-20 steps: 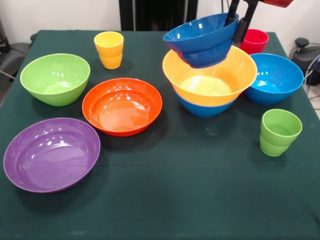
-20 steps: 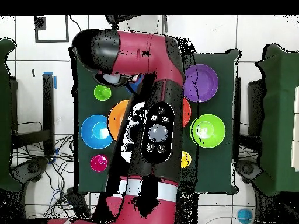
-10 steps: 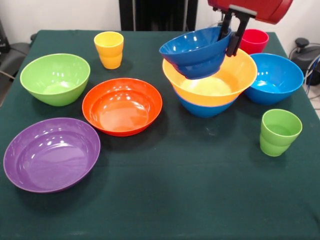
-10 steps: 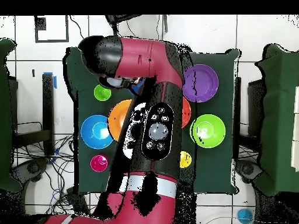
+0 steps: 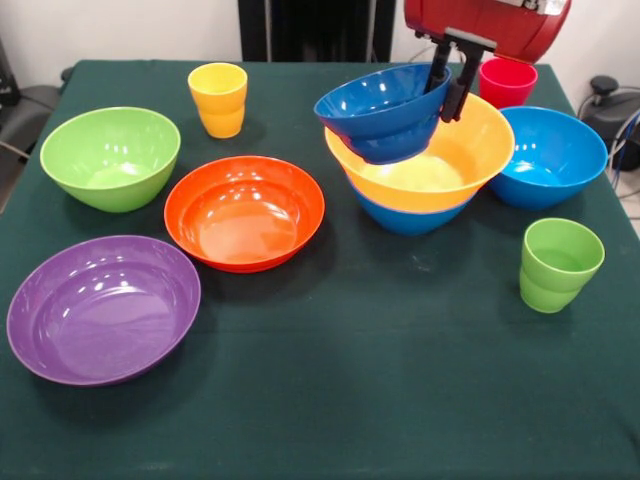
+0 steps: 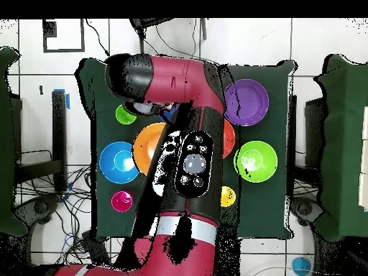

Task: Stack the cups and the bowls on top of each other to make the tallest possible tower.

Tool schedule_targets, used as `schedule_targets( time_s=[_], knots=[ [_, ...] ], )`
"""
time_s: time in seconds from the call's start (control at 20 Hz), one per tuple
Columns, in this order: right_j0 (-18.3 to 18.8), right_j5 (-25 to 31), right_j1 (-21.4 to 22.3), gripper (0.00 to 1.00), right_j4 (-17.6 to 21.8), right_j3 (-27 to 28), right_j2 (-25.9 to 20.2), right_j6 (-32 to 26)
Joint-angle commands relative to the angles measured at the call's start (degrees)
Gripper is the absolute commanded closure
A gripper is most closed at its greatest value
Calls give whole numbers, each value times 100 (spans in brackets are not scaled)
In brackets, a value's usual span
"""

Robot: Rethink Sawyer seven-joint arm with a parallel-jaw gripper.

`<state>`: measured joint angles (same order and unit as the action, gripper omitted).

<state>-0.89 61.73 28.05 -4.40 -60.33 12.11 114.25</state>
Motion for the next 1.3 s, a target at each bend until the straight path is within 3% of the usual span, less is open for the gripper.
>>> schedule_targets(
  time_s=[0.05,1.3],
  knots=[
    [-180,-157,-122,100,320,-739,-298,323],
    [-467,-569,340,100,104,-1669,-279,509]
  ],
)
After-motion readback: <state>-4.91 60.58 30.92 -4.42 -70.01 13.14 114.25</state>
